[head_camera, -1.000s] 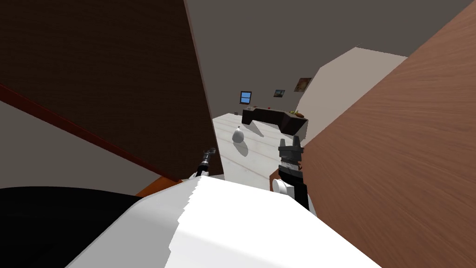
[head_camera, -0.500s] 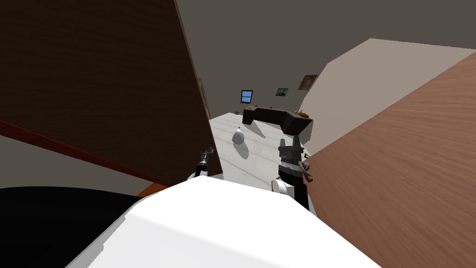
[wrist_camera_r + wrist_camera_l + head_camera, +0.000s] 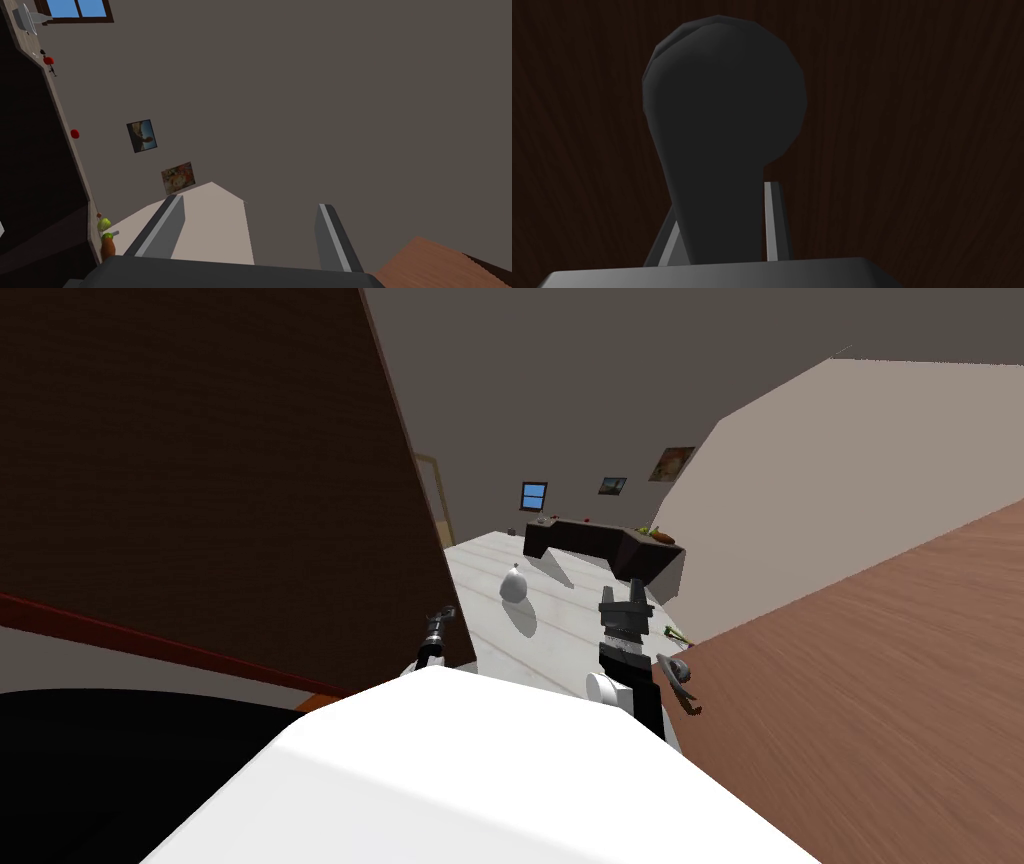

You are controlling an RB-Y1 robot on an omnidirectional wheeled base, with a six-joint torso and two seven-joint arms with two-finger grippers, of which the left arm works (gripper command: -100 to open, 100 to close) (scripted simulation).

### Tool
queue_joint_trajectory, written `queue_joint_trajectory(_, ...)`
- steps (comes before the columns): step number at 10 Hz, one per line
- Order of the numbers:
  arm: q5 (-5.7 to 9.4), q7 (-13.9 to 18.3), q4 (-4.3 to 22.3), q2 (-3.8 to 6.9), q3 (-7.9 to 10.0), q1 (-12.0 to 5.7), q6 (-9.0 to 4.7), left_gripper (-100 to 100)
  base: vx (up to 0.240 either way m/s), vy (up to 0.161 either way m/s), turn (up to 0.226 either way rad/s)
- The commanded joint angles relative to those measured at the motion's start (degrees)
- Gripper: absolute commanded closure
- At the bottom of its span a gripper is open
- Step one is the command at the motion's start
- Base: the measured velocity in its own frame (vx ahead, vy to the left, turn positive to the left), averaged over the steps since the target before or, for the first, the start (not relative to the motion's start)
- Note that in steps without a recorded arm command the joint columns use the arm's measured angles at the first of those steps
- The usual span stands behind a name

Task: Push the door open

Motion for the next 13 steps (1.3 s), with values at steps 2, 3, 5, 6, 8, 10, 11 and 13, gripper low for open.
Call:
queue_joint_trajectory(2,1.25,-0.75,0.56,0.86,2.3,-0.14,-0.37,100,0.215,-0.018,0.073)
queue_joint_trajectory(3,1.59,-0.99,0.61,0.93,2.92,-0.1,-0.37,100,0.232,-0.022,0.057)
queue_joint_trajectory(5,2.27,-1.47,0.72,1.05,4.13,-0.02,-0.36,100,0.217,-0.006,0.056)
queue_joint_trajectory(6,2.75,-1.8,0.79,1.14,4.99,0.04,-0.35,100,0.231,-0.013,0.07)
queue_joint_trajectory(8,3.34,-2.22,0.88,1.25,6.05,0.11,-0.34,100,0.216,-0.037,0.069)
queue_joint_trajectory(10,3.98,-2.68,0.98,1.37,7.2,0.19,-0.33,100,0.219,-0.023,0.064)
queue_joint_trajectory(11,4.29,-2.89,1.03,1.42,7.75,0.22,-0.33,100,0.183,-0.011,0.049)
queue_joint_trajectory(13,4.76,-3.22,1.1,1.51,8.59,0.28,-0.32,100,0.168,-0.019,0.049)
